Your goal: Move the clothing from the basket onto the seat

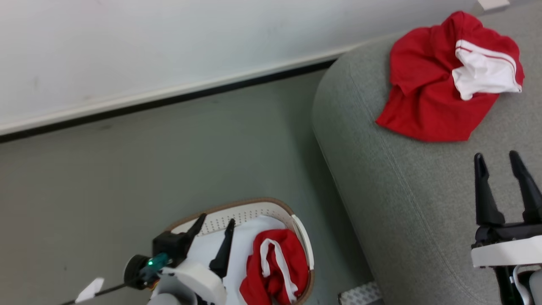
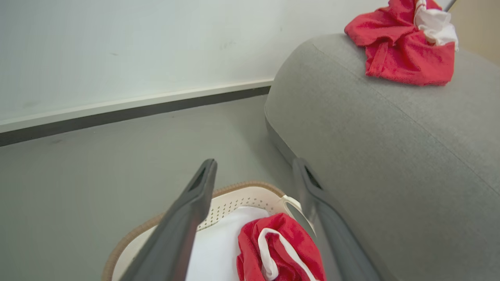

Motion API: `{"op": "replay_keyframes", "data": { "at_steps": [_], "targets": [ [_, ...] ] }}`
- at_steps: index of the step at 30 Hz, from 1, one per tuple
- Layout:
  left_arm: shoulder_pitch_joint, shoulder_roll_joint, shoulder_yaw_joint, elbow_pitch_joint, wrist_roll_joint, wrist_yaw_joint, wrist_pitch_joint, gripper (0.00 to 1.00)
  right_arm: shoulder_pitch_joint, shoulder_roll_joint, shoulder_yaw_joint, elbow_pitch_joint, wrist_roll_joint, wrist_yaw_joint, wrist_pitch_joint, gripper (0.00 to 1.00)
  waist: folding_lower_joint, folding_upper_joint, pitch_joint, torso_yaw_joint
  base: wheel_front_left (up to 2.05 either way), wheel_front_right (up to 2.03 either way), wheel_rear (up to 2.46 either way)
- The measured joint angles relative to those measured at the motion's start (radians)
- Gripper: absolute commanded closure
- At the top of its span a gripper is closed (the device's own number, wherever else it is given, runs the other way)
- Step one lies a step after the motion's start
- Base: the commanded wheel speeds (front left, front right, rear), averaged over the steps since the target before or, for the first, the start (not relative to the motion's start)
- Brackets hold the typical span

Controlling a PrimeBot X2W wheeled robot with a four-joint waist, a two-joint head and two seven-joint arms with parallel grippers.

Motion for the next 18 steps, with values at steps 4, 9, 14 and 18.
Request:
{"op": "replay_keyframes", "data": {
  "at_steps": [4, 9, 14, 18],
  "targets": [
    [-0.079, 0.011, -0.091, 0.119, -0.012, -0.001, 0.004, 0.00, -0.021, -0.001, -0.021, -0.012, 0.000, 0.000, 0.000, 0.00, 0.0000, 0.0000, 0.053, -0.021, 0.00, 0.00, 0.00],
    [-0.180, 0.024, -0.201, 0.242, -0.067, -0.002, 0.046, 0.00, -0.044, 0.000, -0.037, -0.021, 0.001, 0.000, 0.000, 0.00, 0.0001, 0.0000, 0.125, -0.037, 0.00, 0.00, 0.00],
    [-0.271, 0.055, -0.332, 0.340, -0.109, -0.002, 0.077, 0.00, -0.079, 0.012, -0.048, -0.029, 0.001, 0.000, 0.000, 0.00, 0.0001, -0.0001, 0.199, -0.052, 0.00, 0.00, 0.00],
    [-0.314, 0.067, -0.428, 0.408, -0.188, -0.002, 0.118, 0.00, -0.111, 0.021, -0.064, -0.040, 0.000, 0.000, 0.000, 0.00, 0.0001, 0.0000, 0.256, -0.068, 0.00, 0.00, 0.00]
  ]
}}
